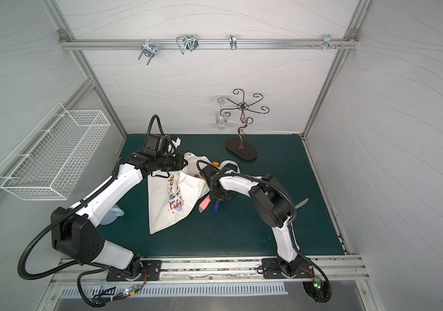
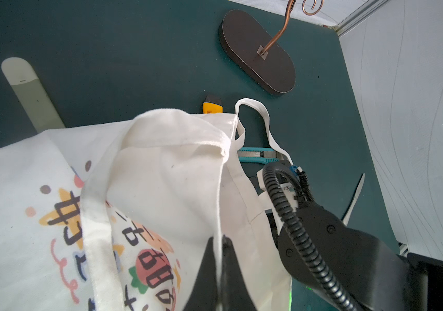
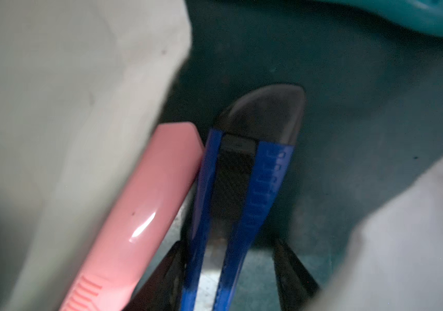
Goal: Place the art knife into the pouch
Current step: Pick up the utility knife at the center of the board.
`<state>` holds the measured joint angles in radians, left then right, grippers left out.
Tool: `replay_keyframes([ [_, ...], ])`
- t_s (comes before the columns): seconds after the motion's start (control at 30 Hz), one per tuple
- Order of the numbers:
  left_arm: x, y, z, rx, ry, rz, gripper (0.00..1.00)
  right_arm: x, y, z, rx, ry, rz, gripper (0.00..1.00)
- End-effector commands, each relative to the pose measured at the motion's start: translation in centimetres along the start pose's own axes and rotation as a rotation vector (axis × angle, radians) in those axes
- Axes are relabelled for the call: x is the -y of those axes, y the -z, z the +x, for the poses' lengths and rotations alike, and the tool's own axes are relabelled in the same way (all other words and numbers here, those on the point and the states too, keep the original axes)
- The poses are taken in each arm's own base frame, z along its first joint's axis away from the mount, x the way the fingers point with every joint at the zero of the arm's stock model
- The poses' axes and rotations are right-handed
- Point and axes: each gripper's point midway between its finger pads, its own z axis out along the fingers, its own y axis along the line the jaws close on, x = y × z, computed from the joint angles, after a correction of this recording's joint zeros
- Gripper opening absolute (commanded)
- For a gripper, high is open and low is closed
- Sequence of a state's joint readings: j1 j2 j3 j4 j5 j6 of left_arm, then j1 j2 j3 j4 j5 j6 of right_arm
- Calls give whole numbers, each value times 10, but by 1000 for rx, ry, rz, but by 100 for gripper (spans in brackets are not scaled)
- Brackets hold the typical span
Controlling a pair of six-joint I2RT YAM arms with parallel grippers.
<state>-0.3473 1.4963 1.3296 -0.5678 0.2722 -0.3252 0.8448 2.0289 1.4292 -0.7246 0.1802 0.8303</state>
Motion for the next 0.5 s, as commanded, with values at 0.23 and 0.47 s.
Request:
replay_keyframes([
  [0.23, 14, 13, -22, 85, -36, 40, 0, 14, -31, 25, -91, 74, 44, 32],
  [0.47, 15, 14, -22, 84, -38, 40, 0, 16, -4, 29, -56, 177, 20, 25],
])
